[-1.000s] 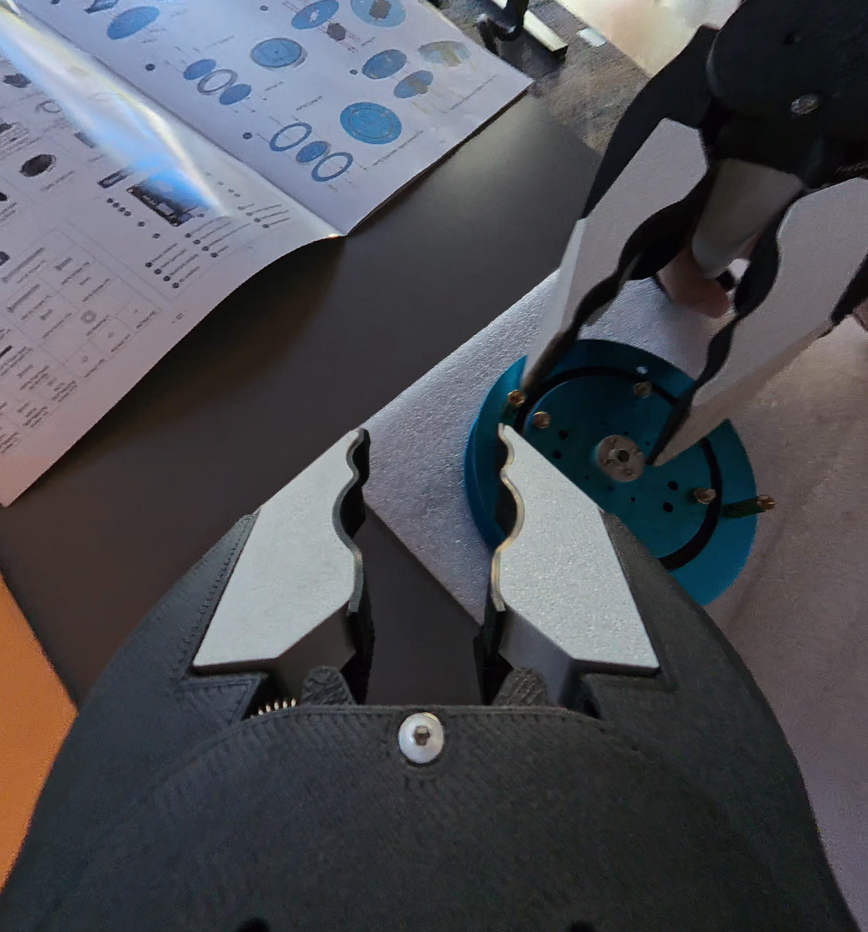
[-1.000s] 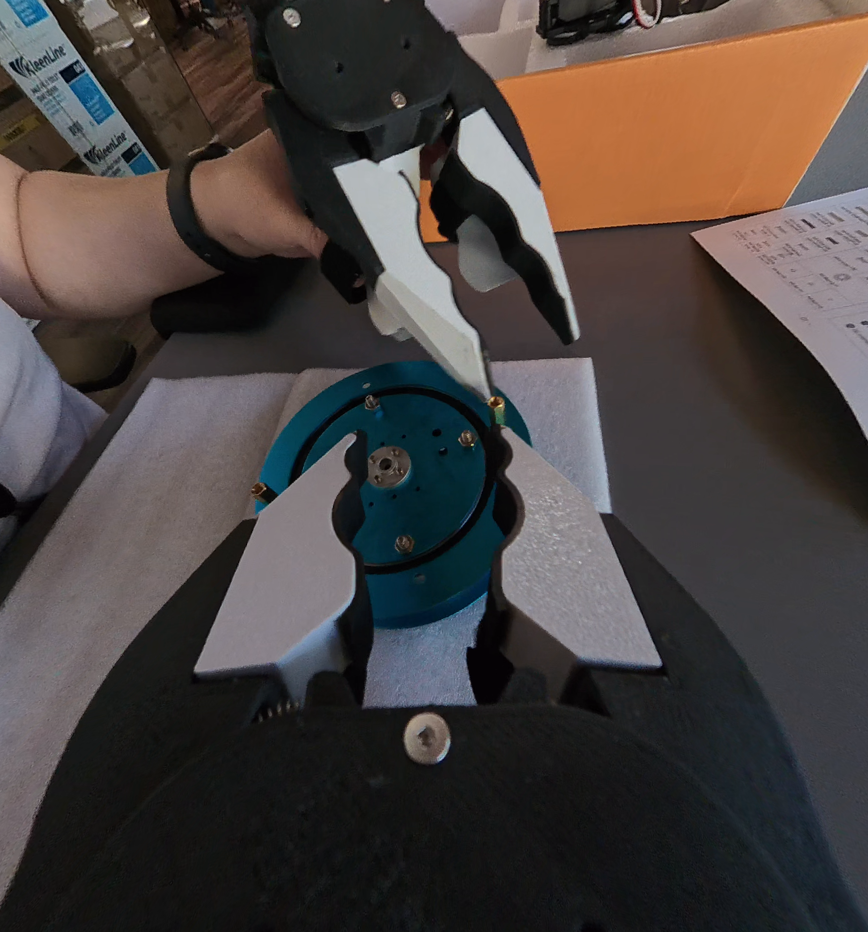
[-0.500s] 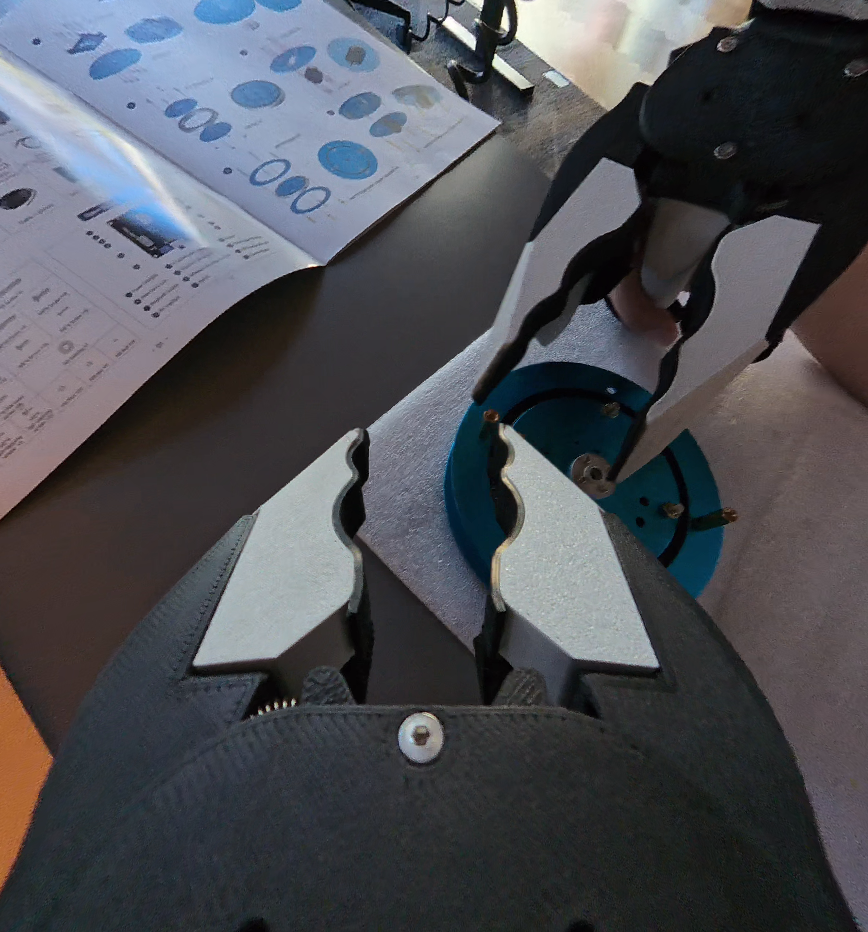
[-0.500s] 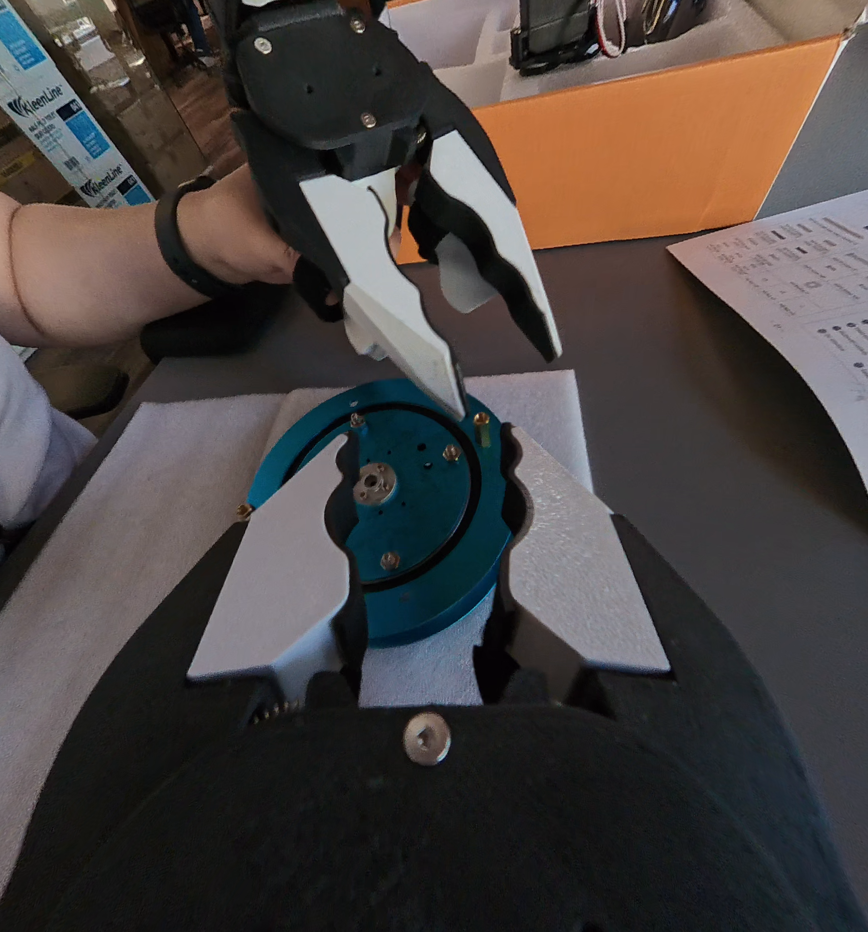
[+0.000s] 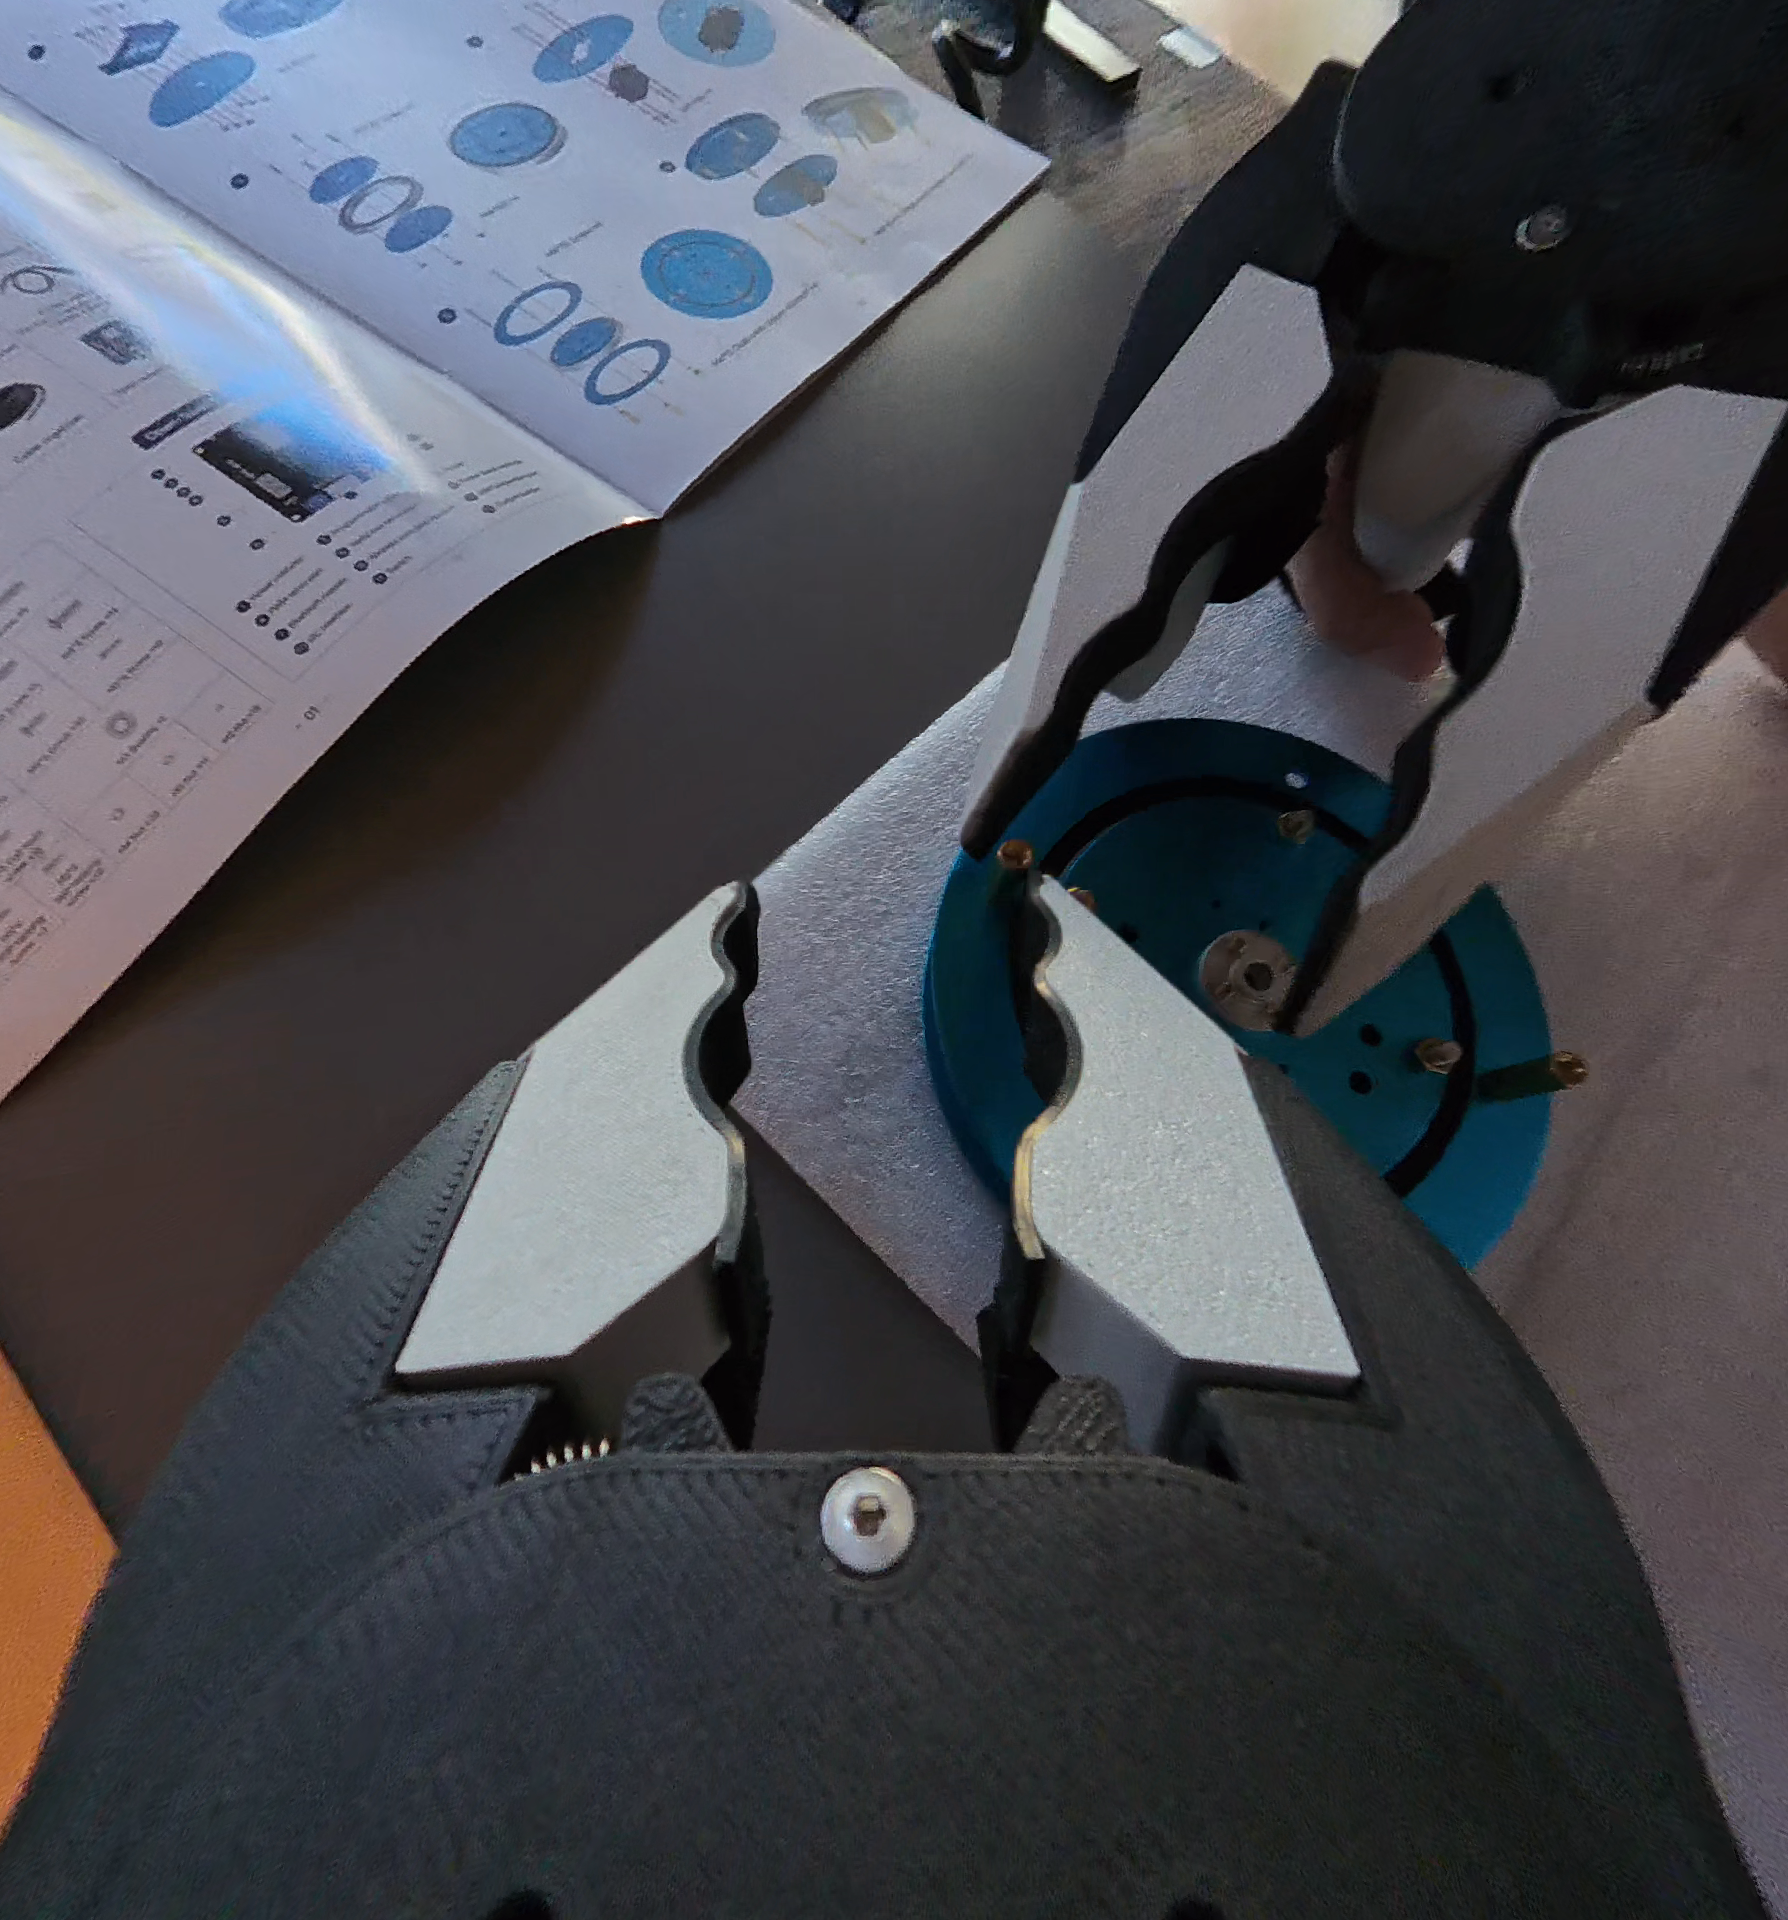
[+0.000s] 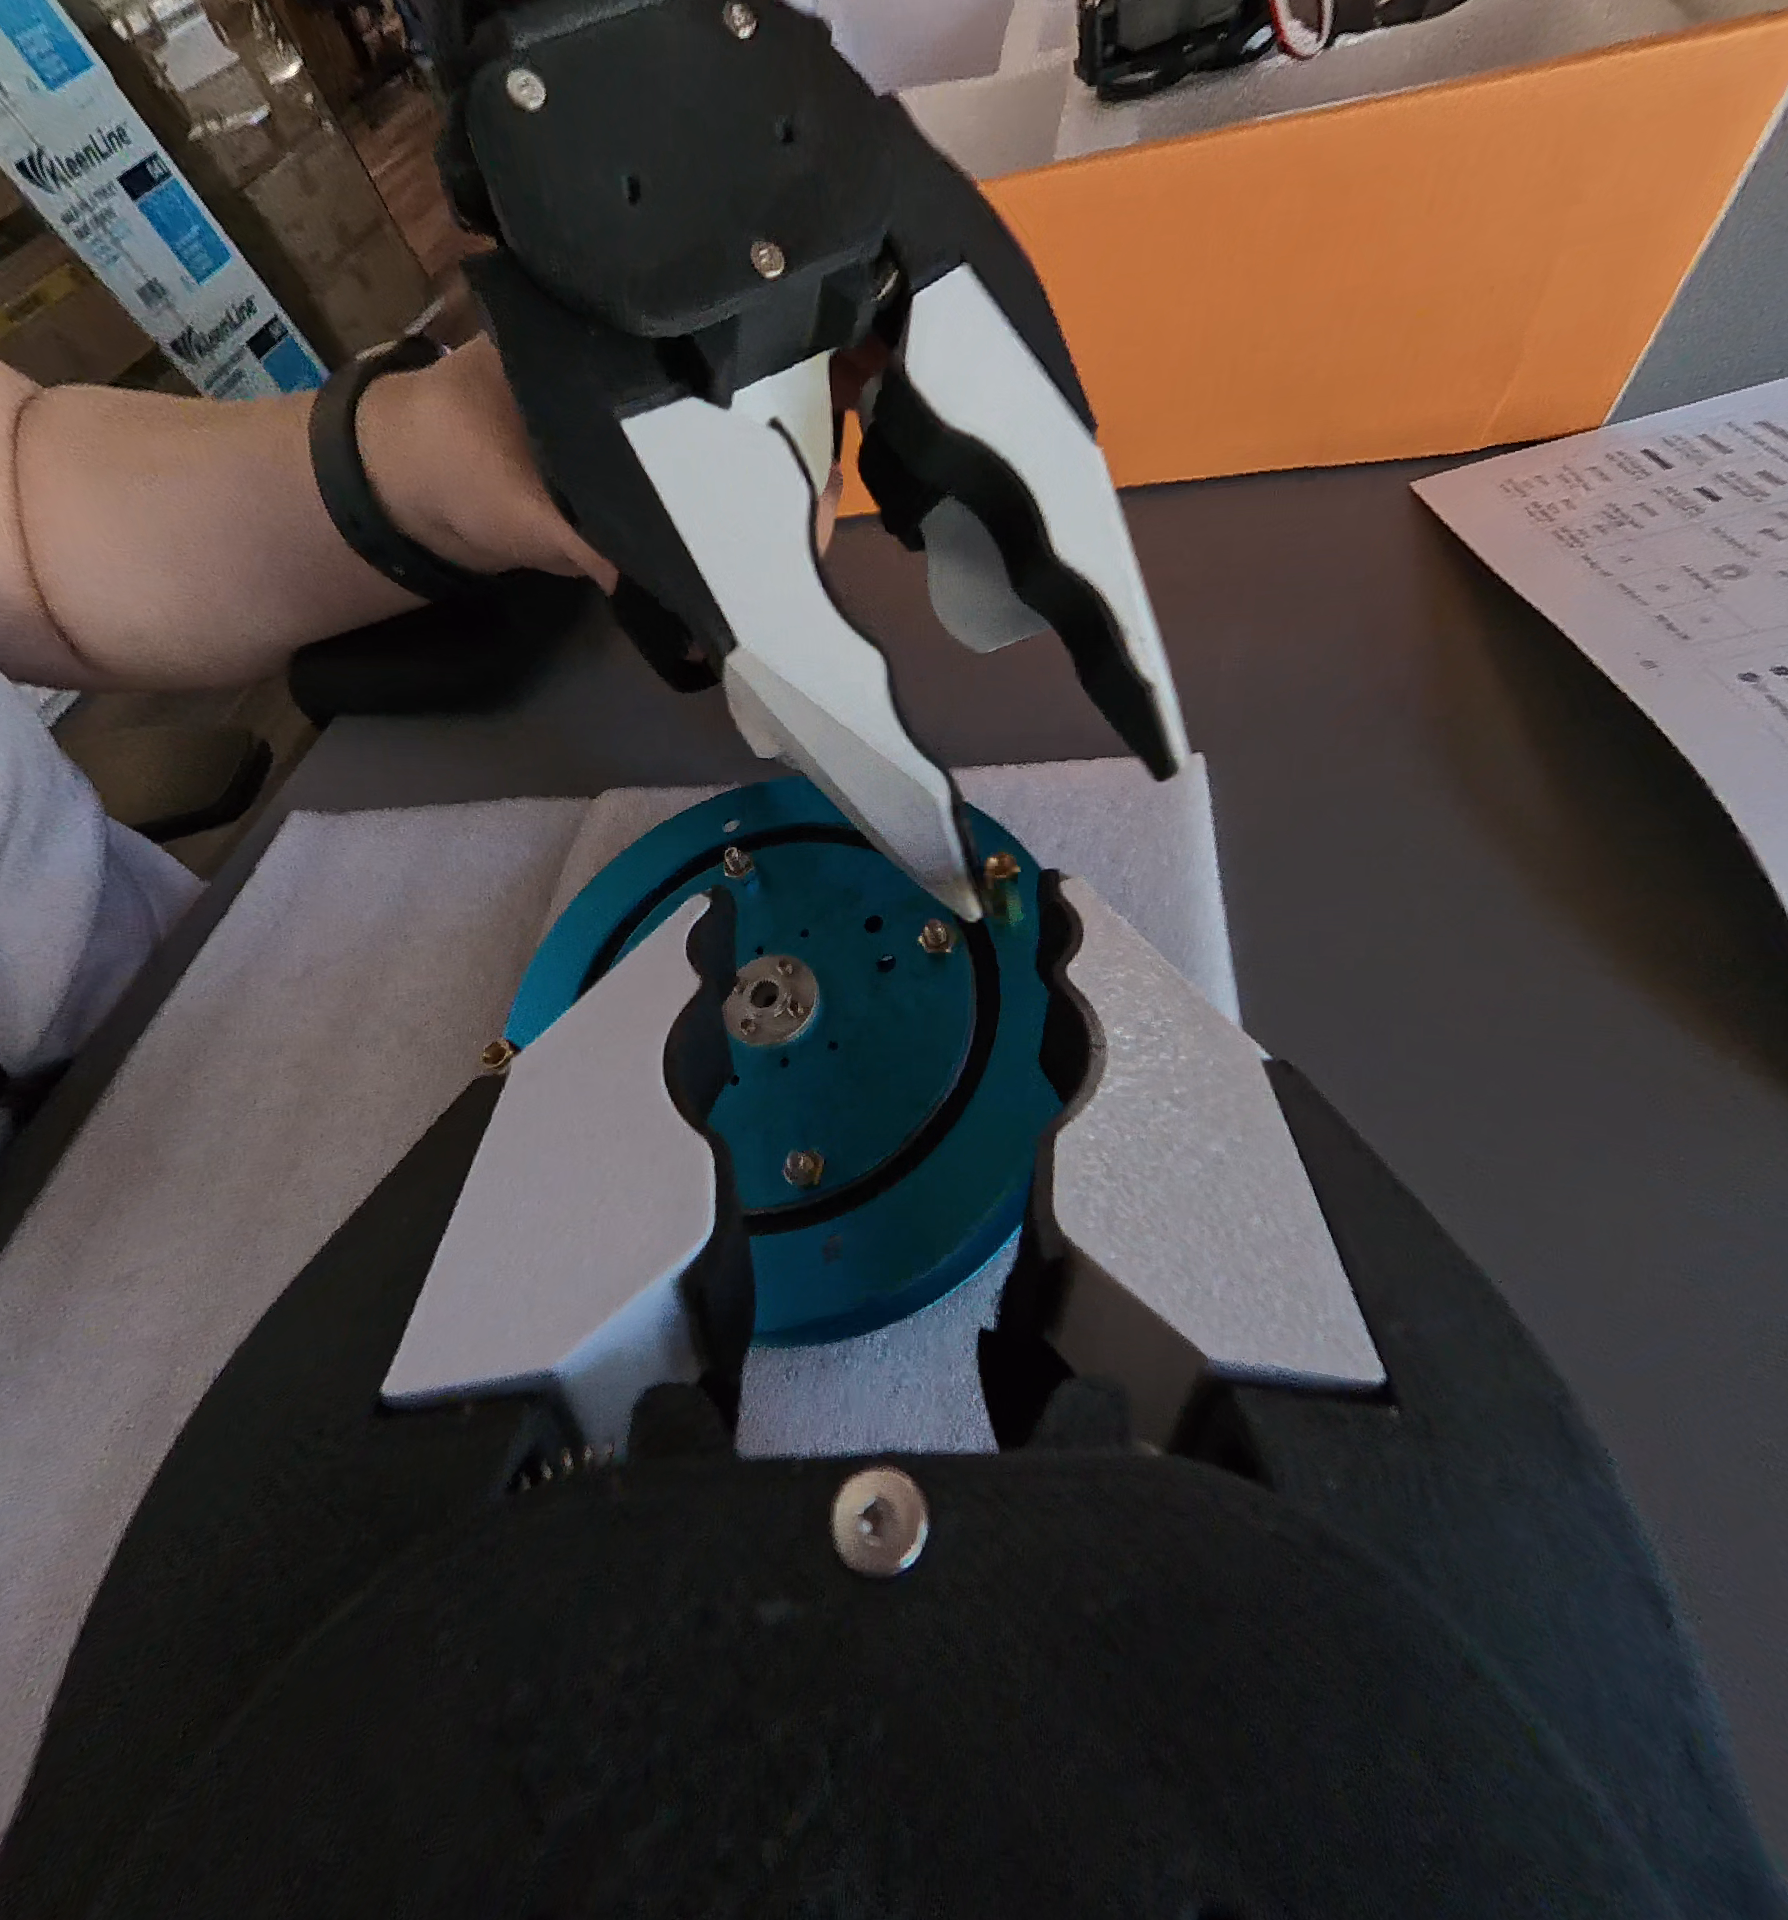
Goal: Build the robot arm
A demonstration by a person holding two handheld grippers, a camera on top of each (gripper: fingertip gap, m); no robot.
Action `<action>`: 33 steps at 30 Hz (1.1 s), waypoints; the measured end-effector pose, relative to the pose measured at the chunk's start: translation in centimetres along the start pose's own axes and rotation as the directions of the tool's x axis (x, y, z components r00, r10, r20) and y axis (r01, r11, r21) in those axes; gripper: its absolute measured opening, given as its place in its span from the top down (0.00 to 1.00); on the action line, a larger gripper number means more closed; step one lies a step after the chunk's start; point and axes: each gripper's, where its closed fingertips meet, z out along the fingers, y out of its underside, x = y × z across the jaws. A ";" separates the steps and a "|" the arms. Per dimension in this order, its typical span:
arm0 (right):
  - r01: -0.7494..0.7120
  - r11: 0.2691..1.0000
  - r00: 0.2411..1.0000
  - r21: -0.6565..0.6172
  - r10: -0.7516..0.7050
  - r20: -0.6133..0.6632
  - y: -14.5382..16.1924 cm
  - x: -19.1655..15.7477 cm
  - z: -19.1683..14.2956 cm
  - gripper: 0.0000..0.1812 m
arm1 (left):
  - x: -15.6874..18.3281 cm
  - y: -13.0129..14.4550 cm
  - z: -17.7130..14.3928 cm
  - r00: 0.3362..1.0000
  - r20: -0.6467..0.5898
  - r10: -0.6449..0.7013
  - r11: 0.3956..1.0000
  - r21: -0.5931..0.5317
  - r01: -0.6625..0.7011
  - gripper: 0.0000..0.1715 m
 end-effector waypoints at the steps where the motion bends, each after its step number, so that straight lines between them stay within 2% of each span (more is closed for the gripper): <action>1: 0.008 1.000 1.000 -0.013 -0.008 0.006 0.2 -0.2 0.2 0.68 | -0.2 0.1 0.1 1.000 0.012 0.005 1.000 -0.007 -0.005 0.70; 4: 0.007 1.000 1.000 -0.028 -0.008 -0.008 0.6 -0.3 -0.3 0.69 | -0.5 0.4 -0.1 1.000 0.005 -0.031 1.000 -0.005 0.031 0.70; 5: 0.000 1.000 1.000 -0.028 0.000 0.009 0.7 -0.6 -0.6 0.75 | -0.9 0.5 -0.4 0.999 0.017 -0.040 0.999 0.002 0.040 0.73; 6: -0.014 1.000 1.000 -0.013 0.014 0.012 0.5 -0.6 -0.8 0.76 | -1.2 0.6 -0.7 0.999 0.027 -0.046 0.999 0.010 0.046 0.74; 11: -0.006 1.000 1.000 0.023 0.006 -0.015 -0.3 0.2 -0.3 0.68 | 0.0 -0.3 -0.7 0.998 -0.037 -0.046 0.998 0.043 0.048 0.71; 15: 0.007 1.000 1.000 -0.006 -0.007 -0.003 0.2 -0.3 -0.1 0.68 | -0.4 0.0 -0.2 0.999 -0.002 -0.037 0.999 0.011 0.037 0.69; 16: 0.001 1.000 1.000 -0.012 -0.001 -0.007 0.4 -0.3 -0.4 0.70 | -0.8 0.1 -0.4 0.999 0.013 -0.048 0.999 0.012 0.048 0.74; 18: -0.024 1.000 1.000 -0.003 0.024 -0.013 0.6 -0.3 -1.2 0.74 | -1.8 0.6 -1.0 0.997 0.046 -0.062 0.998 0.020 0.061 0.75; 21: -0.041 0.998 0.998 0.045 0.042 -0.043 0.7 -0.6 -2.4 0.73 | -1.5 0.8 -1.8 0.994 0.003 -0.107 0.993 0.051 0.107 0.73; 24: -0.055 0.995 0.998 0.085 0.058 -0.028 1.0 -2.4 -3.4 0.72 | 0.0 0.7 -2.5 0.989 -0.058 -0.134 0.989 0.051 0.137 0.68; 26: -0.053 0.993 0.999 0.107 0.054 -0.003 1.3 -4.3 -3.8 0.72 | 2.7 0.0 -3.3 0.985 -0.132 -0.109 0.989 0.082 0.120 0.67; 29: 0.020 0.993 1.000 0.116 -0.018 -0.020 1.5 -6.4 -3.9 0.72 | 6.2 0.2 -3.6 0.990 -0.144 -0.002 0.996 0.091 0.015 0.61; 33: 0.090 0.995 0.996 0.036 -0.090 -0.003 2.1 -8.1 -2.9 0.71 | 8.1 1.6 -2.9 0.987 -0.100 0.126 0.992 0.040 -0.123 0.54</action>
